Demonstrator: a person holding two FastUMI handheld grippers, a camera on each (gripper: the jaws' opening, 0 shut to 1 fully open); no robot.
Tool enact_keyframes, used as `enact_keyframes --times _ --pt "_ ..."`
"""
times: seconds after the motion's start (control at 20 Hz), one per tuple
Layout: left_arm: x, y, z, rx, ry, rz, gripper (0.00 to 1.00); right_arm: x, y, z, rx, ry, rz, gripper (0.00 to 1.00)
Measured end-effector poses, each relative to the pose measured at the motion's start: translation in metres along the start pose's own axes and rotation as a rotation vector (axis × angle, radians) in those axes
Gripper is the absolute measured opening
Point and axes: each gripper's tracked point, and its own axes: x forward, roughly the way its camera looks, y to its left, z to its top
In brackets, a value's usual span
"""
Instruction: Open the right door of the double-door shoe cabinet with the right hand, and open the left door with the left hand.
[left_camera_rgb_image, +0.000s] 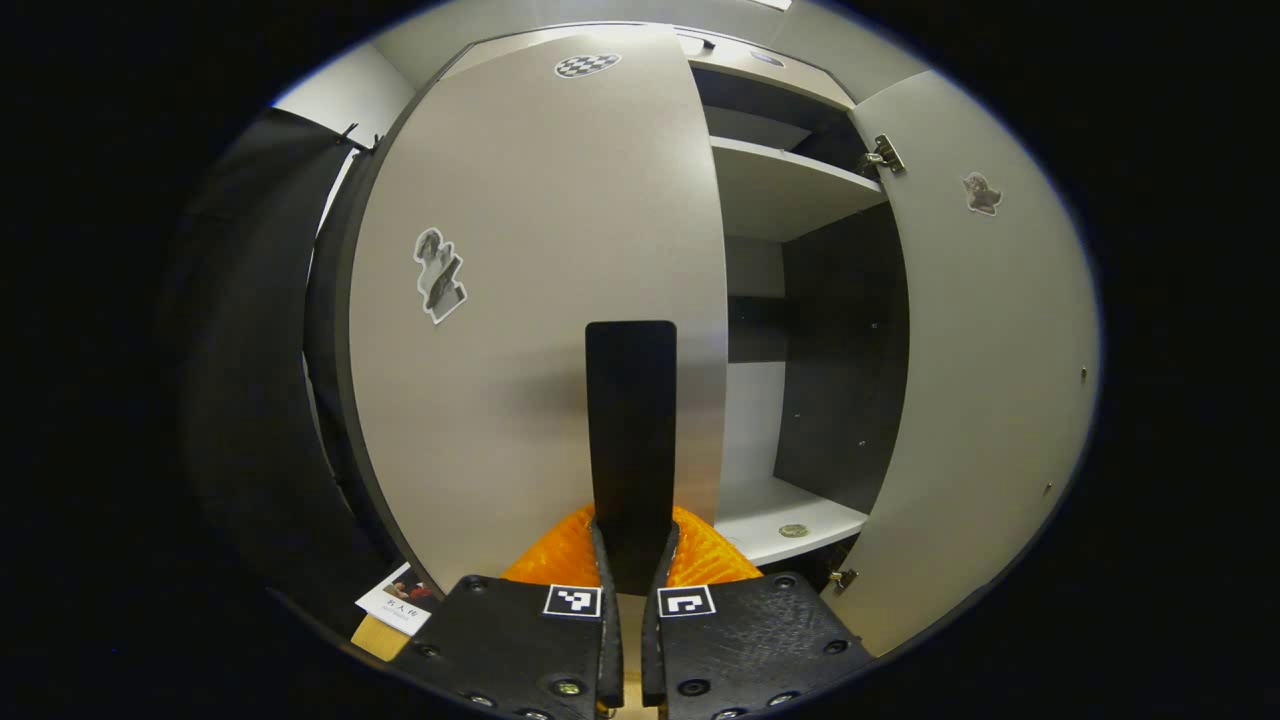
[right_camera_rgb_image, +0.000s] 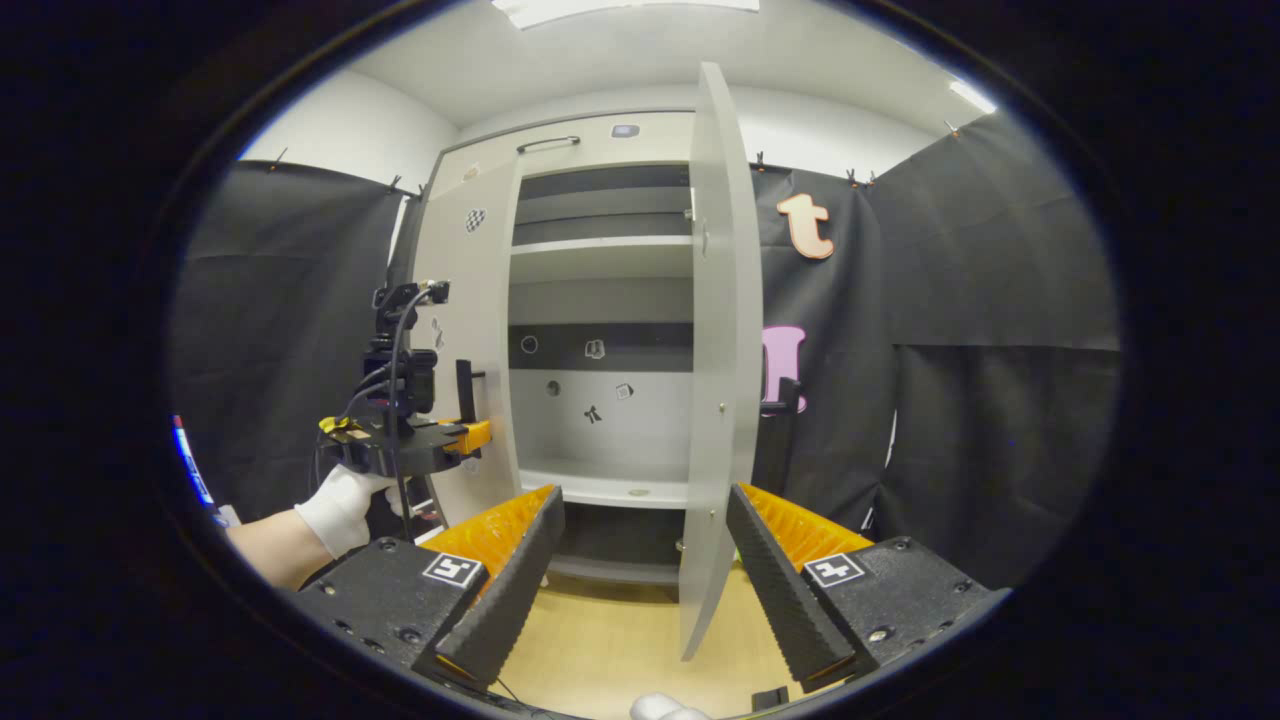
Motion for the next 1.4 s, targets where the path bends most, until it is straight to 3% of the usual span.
enact_keyframes --times 0.65,1.25,1.35,1.4 --pt "-0.061 0.033 -0.004 -0.001 -0.009 0.027 0.06 -0.018 0.057 -0.008 0.000 0.004 0.061 1.00" --pt "-0.097 0.096 -0.010 0.005 -0.009 0.169 0.05 -0.029 0.088 -0.014 -0.002 0.009 0.101 1.00" --pt "-0.106 0.107 -0.010 0.000 -0.013 0.192 0.00 -0.028 0.090 -0.015 0.000 0.013 0.104 1.00" --pt "-0.108 0.112 -0.011 -0.007 -0.017 0.201 0.09 -0.028 0.092 -0.016 0.001 0.014 0.106 1.00"
